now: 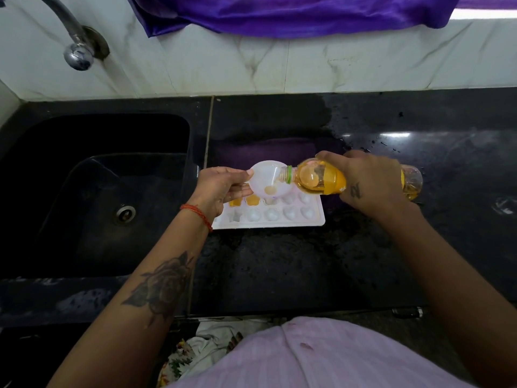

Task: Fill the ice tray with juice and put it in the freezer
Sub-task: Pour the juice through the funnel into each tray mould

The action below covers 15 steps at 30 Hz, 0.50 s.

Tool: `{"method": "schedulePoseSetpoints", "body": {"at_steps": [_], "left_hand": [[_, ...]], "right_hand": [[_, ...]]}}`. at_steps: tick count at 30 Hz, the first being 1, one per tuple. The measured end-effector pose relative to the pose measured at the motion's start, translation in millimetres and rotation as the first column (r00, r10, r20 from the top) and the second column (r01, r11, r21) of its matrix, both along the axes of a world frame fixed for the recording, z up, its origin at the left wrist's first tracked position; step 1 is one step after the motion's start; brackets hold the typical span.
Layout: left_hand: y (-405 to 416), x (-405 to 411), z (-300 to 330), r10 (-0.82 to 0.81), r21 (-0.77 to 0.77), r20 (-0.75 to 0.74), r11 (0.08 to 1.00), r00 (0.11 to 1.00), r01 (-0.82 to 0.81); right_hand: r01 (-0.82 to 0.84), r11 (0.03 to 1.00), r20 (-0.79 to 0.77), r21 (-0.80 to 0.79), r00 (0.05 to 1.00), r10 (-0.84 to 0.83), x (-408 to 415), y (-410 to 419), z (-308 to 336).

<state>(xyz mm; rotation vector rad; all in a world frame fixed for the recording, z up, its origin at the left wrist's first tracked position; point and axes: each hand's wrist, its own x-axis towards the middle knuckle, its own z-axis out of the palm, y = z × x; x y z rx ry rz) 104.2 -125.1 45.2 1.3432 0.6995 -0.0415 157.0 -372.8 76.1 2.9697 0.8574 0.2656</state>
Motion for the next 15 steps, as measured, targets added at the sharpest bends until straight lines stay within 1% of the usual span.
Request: {"method": "schedulePoseSetpoints", "body": {"at_steps": [8,12,15], "left_hand": [[0.8,0.7,-0.4,0.005,-0.001,-0.015,1.000,1.000,-0.005],[-0.1,2.0,2.1,0.002,-0.018,-0.007,1.000,1.000,-0.002],[-1.7,3.6,4.9,-0.008,-0.055,0.017,0.998,1.000,0.009]], "right_hand": [[-0.006,1.000,-0.005,0.016,1.000,0.007,1.4,0.2,-1.0],[0.011,0.997,-0.048,0.078,0.999,-0.007,0.5,-0.6,1.4],[0.034,0.995,-0.080,0.090,0.996,-0.026,-0.8,-3.4,5.0]]}}
